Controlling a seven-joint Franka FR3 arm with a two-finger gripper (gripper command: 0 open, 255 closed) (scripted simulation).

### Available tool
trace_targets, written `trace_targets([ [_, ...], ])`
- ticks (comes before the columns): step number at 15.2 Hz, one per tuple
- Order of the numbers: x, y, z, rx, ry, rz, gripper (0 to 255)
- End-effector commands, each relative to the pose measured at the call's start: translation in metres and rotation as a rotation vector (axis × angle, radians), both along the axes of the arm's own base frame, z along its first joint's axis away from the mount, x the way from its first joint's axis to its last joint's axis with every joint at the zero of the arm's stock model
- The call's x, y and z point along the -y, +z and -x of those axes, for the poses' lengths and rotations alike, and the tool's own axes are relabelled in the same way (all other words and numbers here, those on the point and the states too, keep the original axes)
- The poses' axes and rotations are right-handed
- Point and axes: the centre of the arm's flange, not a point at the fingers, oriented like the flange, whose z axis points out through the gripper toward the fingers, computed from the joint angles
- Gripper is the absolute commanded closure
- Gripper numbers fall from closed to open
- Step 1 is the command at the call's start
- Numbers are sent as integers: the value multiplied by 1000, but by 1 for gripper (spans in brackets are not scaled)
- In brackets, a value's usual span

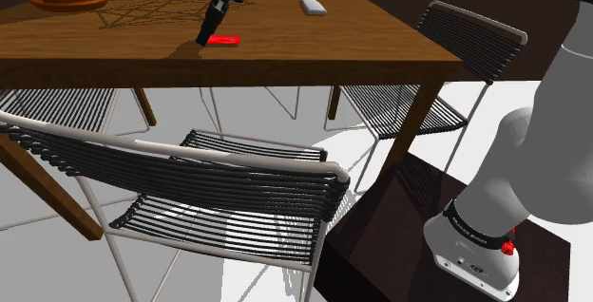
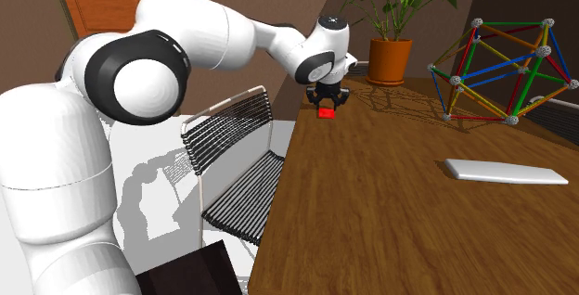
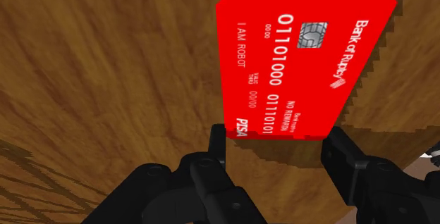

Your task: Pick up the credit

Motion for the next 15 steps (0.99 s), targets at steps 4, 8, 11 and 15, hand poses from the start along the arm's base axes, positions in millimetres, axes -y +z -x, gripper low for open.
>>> trace_targets([
  [4, -2, -6, 1, -10, 4, 3, 255],
  [8, -1, 11, -1, -10, 4, 3, 255],
  [11, -1, 26, -1, -10, 4, 3, 255],
  [15, -1, 48, -1, -10, 4, 3, 255],
])
